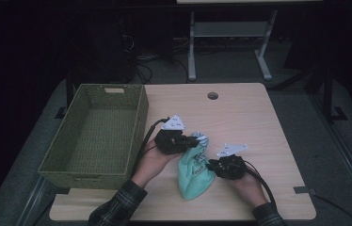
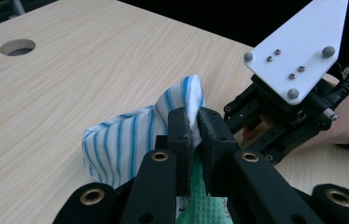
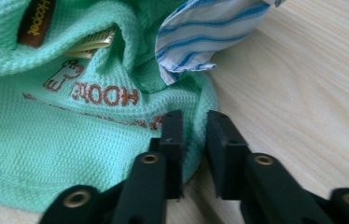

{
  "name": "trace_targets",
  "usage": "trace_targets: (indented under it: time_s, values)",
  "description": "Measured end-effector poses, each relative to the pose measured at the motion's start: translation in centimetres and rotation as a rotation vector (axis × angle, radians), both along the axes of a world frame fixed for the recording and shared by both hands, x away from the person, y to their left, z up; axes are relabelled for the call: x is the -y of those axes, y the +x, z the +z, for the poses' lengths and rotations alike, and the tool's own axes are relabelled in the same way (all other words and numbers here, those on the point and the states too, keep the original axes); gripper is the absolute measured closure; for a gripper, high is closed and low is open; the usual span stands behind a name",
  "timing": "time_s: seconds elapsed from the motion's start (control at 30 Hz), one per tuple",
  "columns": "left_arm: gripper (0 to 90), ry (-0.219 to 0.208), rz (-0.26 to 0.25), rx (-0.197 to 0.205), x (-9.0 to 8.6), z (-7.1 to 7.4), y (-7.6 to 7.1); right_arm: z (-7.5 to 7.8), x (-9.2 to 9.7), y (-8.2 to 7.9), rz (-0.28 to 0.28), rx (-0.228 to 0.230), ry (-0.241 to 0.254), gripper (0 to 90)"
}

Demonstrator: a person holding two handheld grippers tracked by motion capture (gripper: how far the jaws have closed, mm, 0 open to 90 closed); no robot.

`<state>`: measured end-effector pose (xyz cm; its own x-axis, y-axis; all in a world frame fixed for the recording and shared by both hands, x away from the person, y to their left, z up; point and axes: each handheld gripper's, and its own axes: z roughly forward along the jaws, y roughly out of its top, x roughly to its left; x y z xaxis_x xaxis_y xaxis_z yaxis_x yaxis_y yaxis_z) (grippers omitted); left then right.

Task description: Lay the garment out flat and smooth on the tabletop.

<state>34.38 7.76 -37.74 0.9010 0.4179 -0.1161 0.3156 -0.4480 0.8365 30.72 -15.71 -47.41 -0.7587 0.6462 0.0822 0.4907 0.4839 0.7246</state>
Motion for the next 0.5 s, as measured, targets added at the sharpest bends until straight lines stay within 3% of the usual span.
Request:
trace_targets:
  time_s: [0.13,0.5]
  values:
    - [82.9,0.003,0.0,0.003,0.0,0.0,-0.1,0.0,0.0,-0.1,0.009,0.001,-0.006,85.7]
    - [83.3,-0.007,0.028,0.023,-0.3,0.2,0.1,1.0,1.3,-0.8,-0.009,0.016,-0.022,86.6]
